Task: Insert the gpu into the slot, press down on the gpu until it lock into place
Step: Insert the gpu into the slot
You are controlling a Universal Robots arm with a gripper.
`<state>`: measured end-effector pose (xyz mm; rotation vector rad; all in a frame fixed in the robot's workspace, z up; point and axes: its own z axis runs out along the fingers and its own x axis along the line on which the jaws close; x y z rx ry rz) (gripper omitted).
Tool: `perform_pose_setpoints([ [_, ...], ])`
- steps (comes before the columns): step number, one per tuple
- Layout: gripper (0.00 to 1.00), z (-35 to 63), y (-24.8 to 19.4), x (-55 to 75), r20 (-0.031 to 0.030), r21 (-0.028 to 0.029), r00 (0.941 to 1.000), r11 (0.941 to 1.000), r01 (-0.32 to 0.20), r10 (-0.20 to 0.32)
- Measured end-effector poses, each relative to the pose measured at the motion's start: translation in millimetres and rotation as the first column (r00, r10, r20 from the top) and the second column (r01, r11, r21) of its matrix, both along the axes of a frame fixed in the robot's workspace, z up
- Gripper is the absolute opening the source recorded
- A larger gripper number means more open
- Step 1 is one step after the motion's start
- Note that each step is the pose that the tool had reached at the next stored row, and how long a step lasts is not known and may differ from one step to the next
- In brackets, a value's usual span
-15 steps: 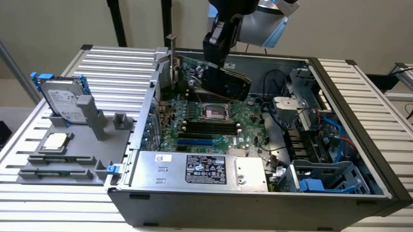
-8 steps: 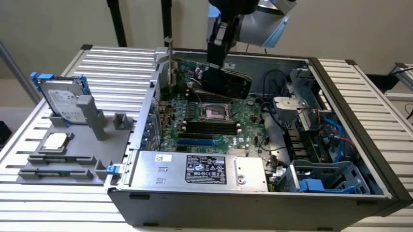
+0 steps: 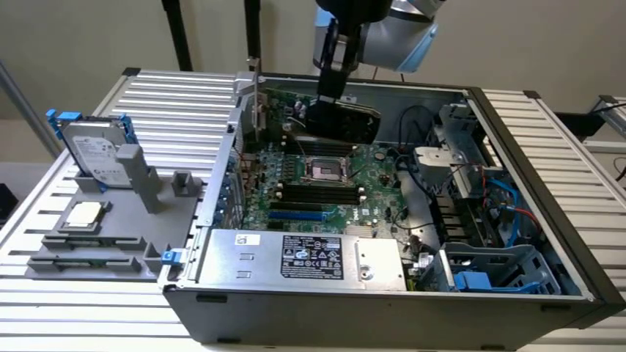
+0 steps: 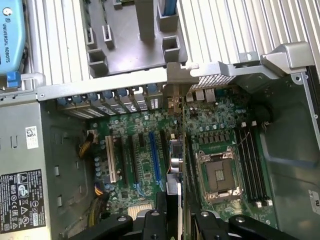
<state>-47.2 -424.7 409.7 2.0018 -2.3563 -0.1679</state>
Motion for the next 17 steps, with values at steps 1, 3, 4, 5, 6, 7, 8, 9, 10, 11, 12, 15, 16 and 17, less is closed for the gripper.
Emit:
perform_pose_setpoints([
  [1, 0.26, -0.2, 0.0, 0.0, 0.0005, 0.0087, 0.9999, 0.9999, -0.011, 0.011],
  [3, 0.26, -0.7, 0.0, -0.1, 0.004, 0.02, 0.9996, 0.9994, -0.028, 0.028],
  [4, 0.26, -1.0, -0.5, 0.0, 0.0057, 0.0253, 0.9995, 0.9992, -0.031, 0.031],
  [5, 0.26, -1.5, -1.2, 0.1, 0.0071, 0.0306, 0.9995, 0.999, -0.032, 0.032],
  [6, 0.26, -2.0, -2.1, 0.1, 0.0083, 0.0352, 0.9994, 0.9988, -0.033, 0.033],
  [7, 0.26, -2.6, -3.1, 0.0, 0.0094, 0.0392, 0.9994, 0.9987, -0.034, 0.033],
  [8, 0.26, -3.3, -3.9, 0.0, 0.0103, 0.0422, 0.9993, 0.9985, -0.035, 0.035],
  [9, 0.26, -4.1, -4.5, 0.0, 0.0112, 0.0444, 0.9993, 0.9983, -0.037, 0.037],
  [10, 0.26, -4.9, -5.0, 0.0, 0.012, 0.0463, 0.9992, 0.9981, -0.04, 0.039],
  [11, 0.26, -5.6, -5.5, 0.0, 0.0127, 0.0478, 0.999, 0.9979, -0.043, 0.042],
  [12, 0.26, -6.4, -6.0, 0.0, 0.0135, 0.0491, 0.9989, 0.9978, -0.046, 0.045],
  [15, 0.26, -8.8, -7.2, 0.0, 0.0157, 0.0514, 0.9984, 0.9971, -0.056, 0.055],
  [16, 0.26, -9.8, -7.5, 0.0, 0.0163, 0.0517, 0.9981, 0.9969, -0.06, 0.059],
  [17, 0.26, -10.8, -7.9, 0.0, 0.0168, 0.0519, 0.9979, 0.9966, -0.064, 0.063],
])
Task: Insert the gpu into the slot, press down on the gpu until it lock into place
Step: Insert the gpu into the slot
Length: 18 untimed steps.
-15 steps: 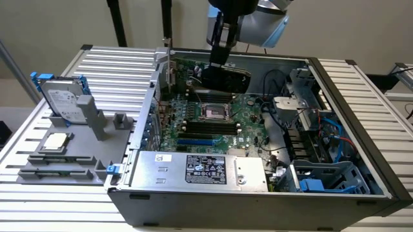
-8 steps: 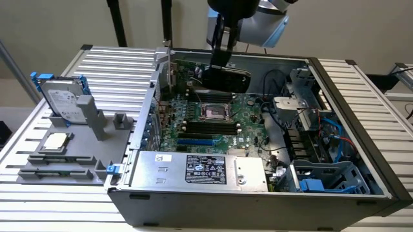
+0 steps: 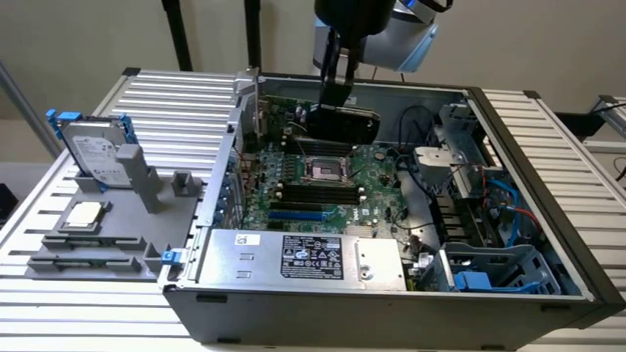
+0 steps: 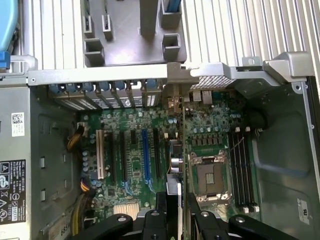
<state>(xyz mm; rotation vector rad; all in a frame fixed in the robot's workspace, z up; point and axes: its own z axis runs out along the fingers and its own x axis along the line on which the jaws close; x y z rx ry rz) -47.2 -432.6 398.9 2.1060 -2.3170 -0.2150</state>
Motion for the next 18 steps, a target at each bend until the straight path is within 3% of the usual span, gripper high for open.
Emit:
perform_pose_setpoints([
  [11, 0.26, -12.2, -5.9, 0.0, 0.0056, 0.0026, 0.9992, 0.9992, -0.039, 0.039],
  [18, 0.26, -20.3, -12.9, 0.0, 0.01, 0.0064, 0.9985, 0.9985, -0.055, 0.055],
])
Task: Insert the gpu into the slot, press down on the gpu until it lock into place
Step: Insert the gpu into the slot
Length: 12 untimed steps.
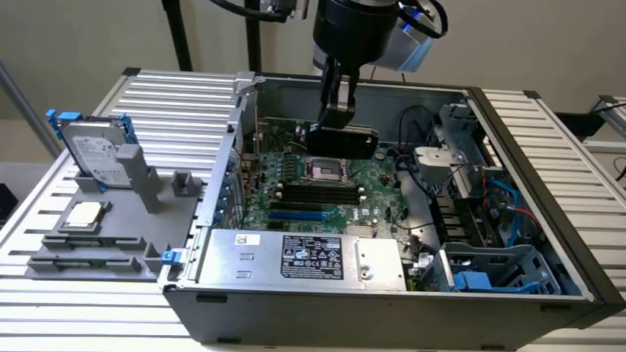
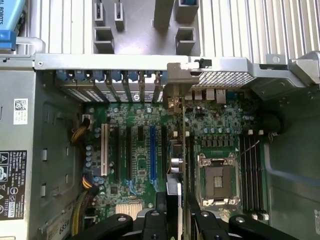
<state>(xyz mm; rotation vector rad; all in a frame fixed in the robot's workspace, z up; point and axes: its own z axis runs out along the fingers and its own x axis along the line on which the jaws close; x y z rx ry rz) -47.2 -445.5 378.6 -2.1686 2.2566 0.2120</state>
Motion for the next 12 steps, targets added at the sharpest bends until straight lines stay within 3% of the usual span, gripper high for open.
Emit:
perform_pose_setpoints([
  [8, 0.26, -10.1, -13.6, 0.0, 0.0046, 0.009, 0.9999, 0.9999, -0.01, 0.01],
  [12, 0.26, -15.6, -22.2, 0.0, 0.0061, 0.0172, 0.9999, 0.9998, -0.013, 0.012],
])
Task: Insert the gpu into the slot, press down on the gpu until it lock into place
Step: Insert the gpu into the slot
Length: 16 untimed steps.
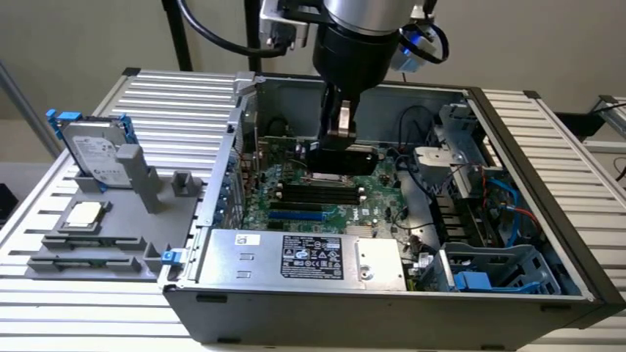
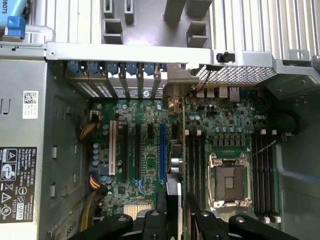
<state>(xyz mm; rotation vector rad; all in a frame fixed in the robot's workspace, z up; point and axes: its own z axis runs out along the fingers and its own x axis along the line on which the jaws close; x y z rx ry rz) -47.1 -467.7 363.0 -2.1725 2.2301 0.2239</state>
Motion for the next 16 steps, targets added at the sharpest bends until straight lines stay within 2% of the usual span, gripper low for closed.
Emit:
perform_pose_setpoints([
  [3, 0.26, -4.4, -5.6, 0.0, 0.0014, 0.0073, 1.0, 1.0, -0.002, 0.002],
  [8, 0.26, -13.0, -7.5, -0.2, 0.0053, 0.0155, 1.0, 0.9999, -0.003, 0.003],
  [16, 0.26, -27.5, -8.9, -2.8, 0.0069, 0.0182, 1.0, 0.9998, -0.003, 0.003],
])
